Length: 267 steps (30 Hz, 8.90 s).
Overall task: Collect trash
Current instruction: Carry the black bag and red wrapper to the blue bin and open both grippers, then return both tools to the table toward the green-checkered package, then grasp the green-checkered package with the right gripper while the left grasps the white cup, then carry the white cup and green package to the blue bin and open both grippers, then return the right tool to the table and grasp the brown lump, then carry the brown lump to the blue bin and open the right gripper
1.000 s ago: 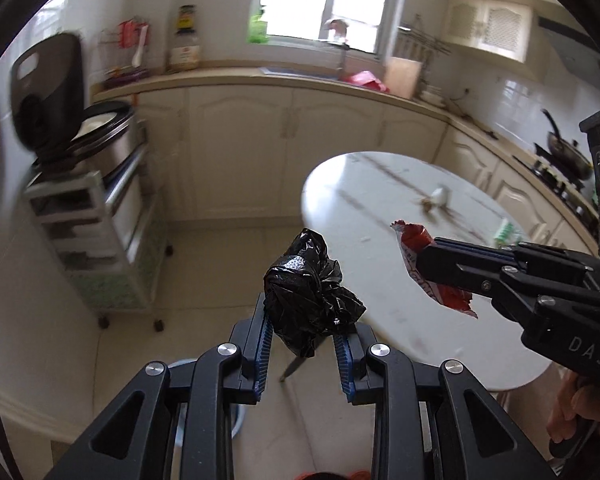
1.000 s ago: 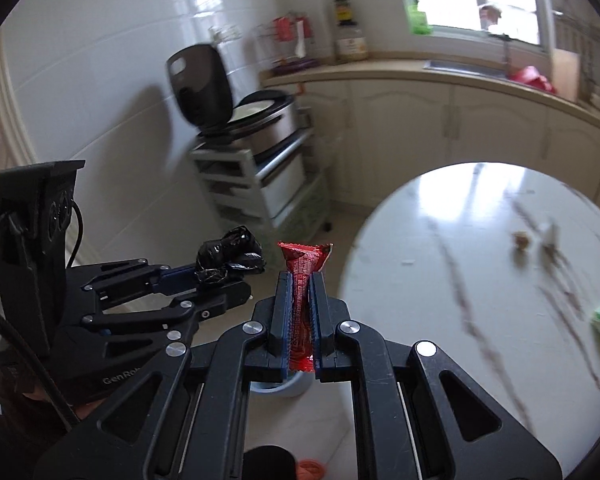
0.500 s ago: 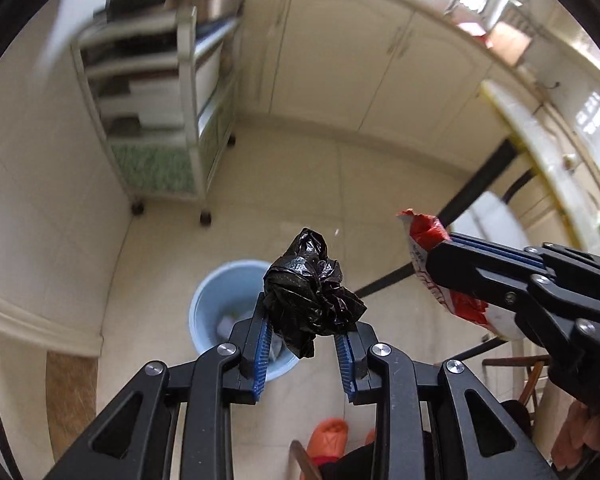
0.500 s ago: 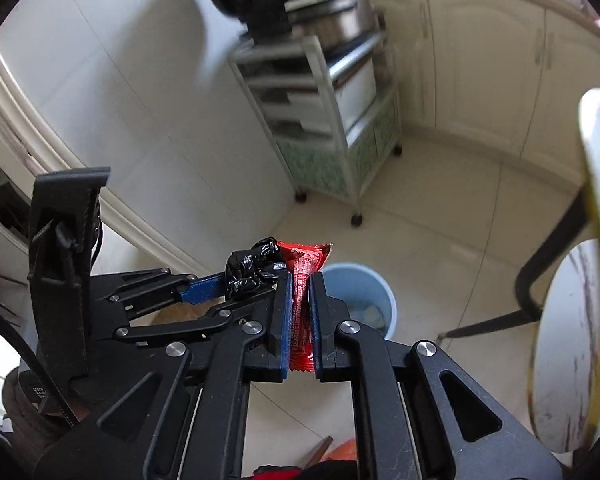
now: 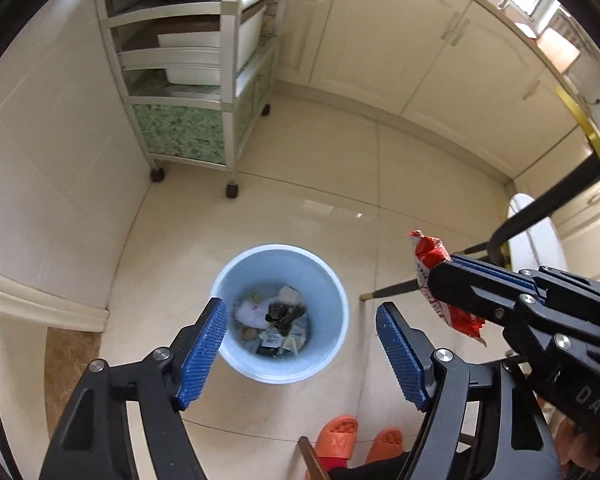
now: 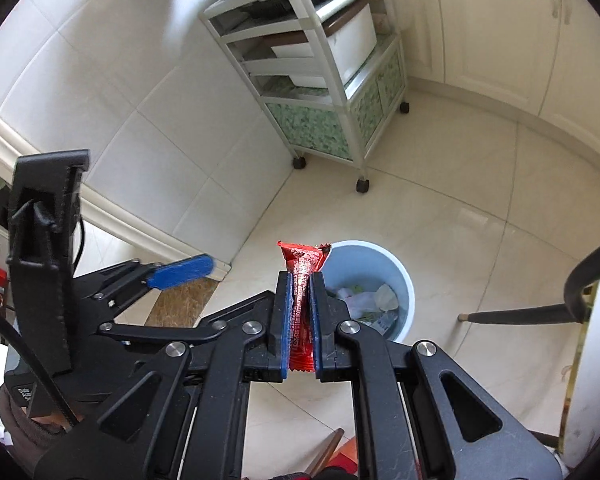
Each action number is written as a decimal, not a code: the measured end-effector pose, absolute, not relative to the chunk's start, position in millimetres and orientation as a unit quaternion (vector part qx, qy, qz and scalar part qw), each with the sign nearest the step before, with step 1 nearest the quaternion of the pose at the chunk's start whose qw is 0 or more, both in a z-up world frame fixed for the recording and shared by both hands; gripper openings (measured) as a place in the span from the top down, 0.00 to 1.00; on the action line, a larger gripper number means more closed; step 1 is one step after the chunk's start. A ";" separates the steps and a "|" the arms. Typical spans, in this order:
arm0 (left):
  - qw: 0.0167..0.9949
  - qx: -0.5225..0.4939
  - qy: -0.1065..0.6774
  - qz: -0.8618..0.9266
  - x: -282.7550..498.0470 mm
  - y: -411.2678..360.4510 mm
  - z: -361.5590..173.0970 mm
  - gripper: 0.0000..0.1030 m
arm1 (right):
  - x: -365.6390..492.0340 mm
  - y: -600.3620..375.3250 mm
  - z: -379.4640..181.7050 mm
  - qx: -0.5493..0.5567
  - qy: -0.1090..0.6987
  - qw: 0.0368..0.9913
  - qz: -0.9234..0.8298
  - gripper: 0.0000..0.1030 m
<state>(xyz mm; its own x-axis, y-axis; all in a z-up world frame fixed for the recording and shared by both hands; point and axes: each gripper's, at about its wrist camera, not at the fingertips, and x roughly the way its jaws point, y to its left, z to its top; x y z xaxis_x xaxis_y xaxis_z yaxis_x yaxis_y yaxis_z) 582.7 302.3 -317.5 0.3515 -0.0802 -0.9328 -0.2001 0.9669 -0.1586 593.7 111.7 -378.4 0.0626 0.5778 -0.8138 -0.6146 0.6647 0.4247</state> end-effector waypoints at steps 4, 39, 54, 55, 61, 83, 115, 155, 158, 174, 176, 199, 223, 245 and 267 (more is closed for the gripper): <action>0.813 -0.122 0.565 0.064 579.7 309.8 -314.4 0.30 | 593.9 117.0 -379.6 -0.013 0.547 0.727 0.415 0.91; 0.943 0.010 0.322 -0.078 431.5 17.1 -63.2 0.01 | 526.6 -251.3 -134.1 0.078 0.298 0.933 0.188 0.11; 0.913 0.088 0.370 -0.146 499.6 -99.1 -85.4 0.01 | 606.2 -461.7 -235.1 0.207 0.438 0.874 -0.036 0.10; 0.912 0.089 0.373 -0.145 520.1 -96.4 -90.4 0.01 | 613.0 -461.2 -238.7 0.204 0.441 0.873 -0.040 0.10; 0.910 0.088 0.384 -0.131 570.7 -88.6 -109.9 0.01 | 659.9 -443.4 -258.4 0.187 0.471 0.861 -0.046 0.12; 0.898 0.119 0.400 -0.139 663.6 -106.6 -141.1 0.01 | 676.3 -437.1 -260.2 0.024 0.484 0.872 0.069 0.86; 0.848 0.093 0.481 -0.200 856.3 -238.8 -223.7 0.82 | 654.9 -464.4 -249.9 0.095 0.438 0.881 0.152 0.86; 0.910 -0.035 0.409 -0.065 525.7 237.9 -169.7 0.82 | 507.8 -40.5 -191.1 0.019 0.419 0.803 0.424 0.86; 0.897 -0.049 0.439 -0.040 517.0 269.0 -203.1 0.82 | 511.4 -2.0 -219.7 0.008 0.439 0.787 0.434 0.86; 0.814 -0.129 0.567 -0.006 578.4 310.1 -358.6 0.69 | 571.9 86.5 -386.5 -0.036 0.566 0.731 0.379 0.86; 0.815 -0.121 0.567 0.004 586.8 309.8 -362.6 0.44 | 578.6 91.7 -401.1 -0.037 0.576 0.725 0.376 0.86; 0.873 -0.123 0.460 0.108 506.8 282.7 -242.8 0.25 | 564.7 84.8 -342.7 -0.013 0.518 0.761 0.391 0.48; 0.880 -0.065 0.445 0.154 449.4 208.5 -213.3 0.06 | 726.4 -219.2 -248.4 -0.015 0.480 0.869 0.121 0.33; 0.757 -0.210 0.588 0.194 528.2 330.0 -407.3 0.06 | 753.0 -218.2 -273.5 -0.017 0.484 0.873 0.055 0.75; 0.642 -0.319 0.683 0.140 628.8 343.9 -634.8 0.83 | 628.9 -122.9 -196.5 -0.034 0.326 0.935 0.132 0.75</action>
<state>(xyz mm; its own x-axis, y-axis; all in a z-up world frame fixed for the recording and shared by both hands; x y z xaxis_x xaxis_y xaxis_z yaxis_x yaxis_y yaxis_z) 628.8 343.9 -634.8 0.0292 -0.2565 -0.9661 -0.6156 0.7569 -0.2195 628.9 -122.9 -196.5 0.7523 0.2253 -0.6190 -0.2692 0.9628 0.0233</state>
